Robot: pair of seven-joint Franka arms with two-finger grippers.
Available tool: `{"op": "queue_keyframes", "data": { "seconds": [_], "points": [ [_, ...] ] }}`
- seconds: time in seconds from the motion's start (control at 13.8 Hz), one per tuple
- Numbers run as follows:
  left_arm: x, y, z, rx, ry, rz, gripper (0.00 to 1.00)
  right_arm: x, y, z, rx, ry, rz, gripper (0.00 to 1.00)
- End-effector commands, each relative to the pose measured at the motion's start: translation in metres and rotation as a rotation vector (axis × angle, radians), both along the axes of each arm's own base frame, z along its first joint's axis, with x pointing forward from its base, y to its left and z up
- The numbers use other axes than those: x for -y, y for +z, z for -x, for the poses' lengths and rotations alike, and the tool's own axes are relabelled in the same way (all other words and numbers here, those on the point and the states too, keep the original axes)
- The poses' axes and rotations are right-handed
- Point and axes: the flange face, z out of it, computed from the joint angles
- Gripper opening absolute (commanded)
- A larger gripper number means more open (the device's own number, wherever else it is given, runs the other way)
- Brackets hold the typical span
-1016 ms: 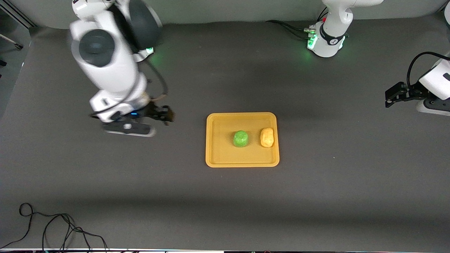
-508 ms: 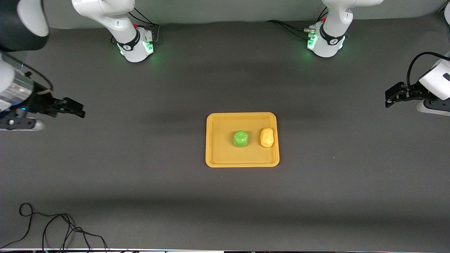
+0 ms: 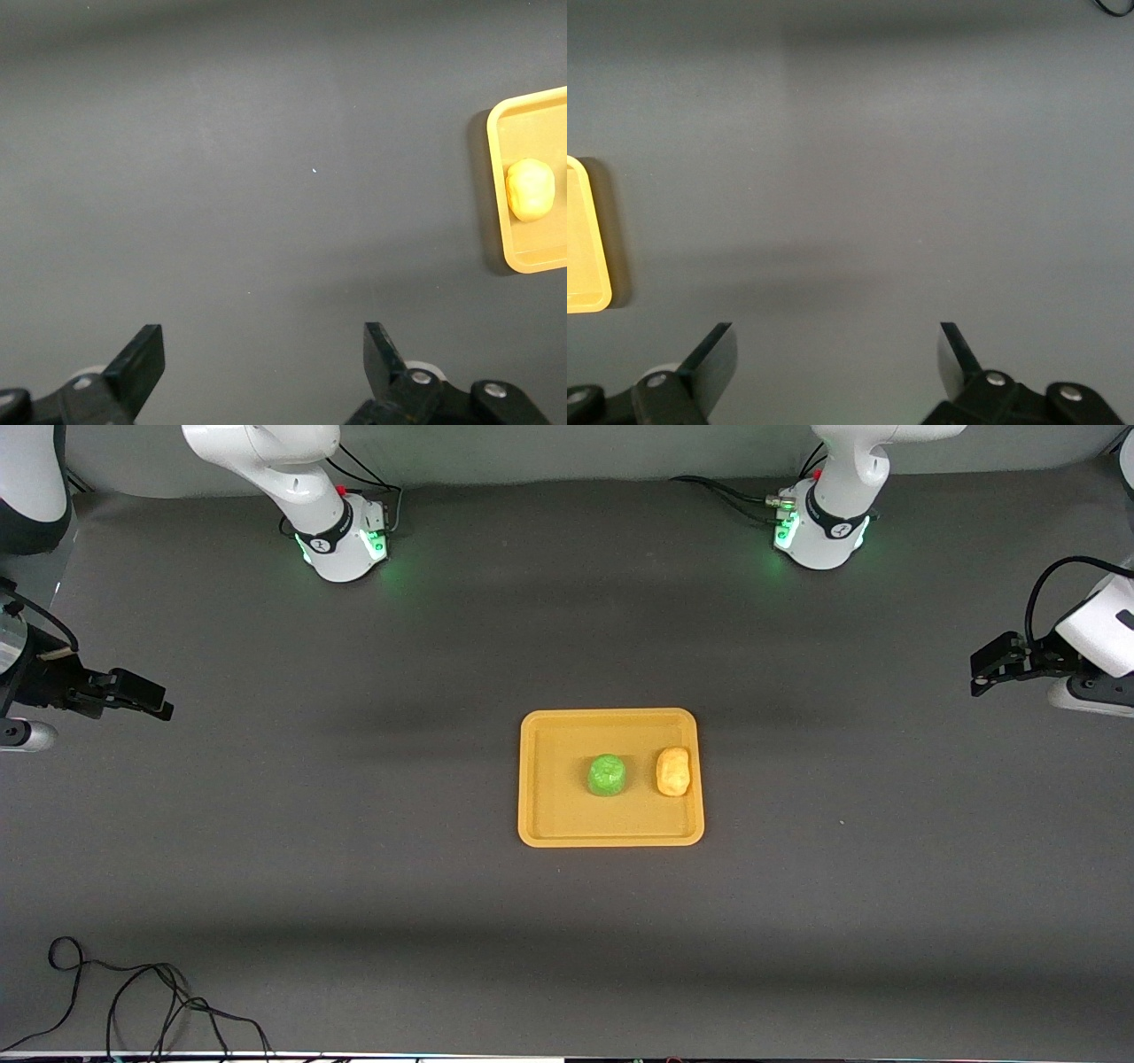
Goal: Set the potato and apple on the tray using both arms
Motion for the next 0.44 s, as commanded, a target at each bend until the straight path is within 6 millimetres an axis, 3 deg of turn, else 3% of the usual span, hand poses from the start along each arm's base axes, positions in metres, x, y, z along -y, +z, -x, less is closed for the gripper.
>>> {"op": "queue_keyframes", "data": {
  "seconds": [0.0,0.36],
  "points": [
    [-0.0021,0.0052,0.0079,0.002,-0.017,-0.013,1.00,-0.0013,0.0094,0.0053,0.017,0.013,-0.010,1.00],
    [-0.0045,0.0024,0.0064,0.000,-0.013,-0.013,1.00,-0.0013,0.0094,0.0053,0.017,0.019,-0.010,1.00]
  ]
}}
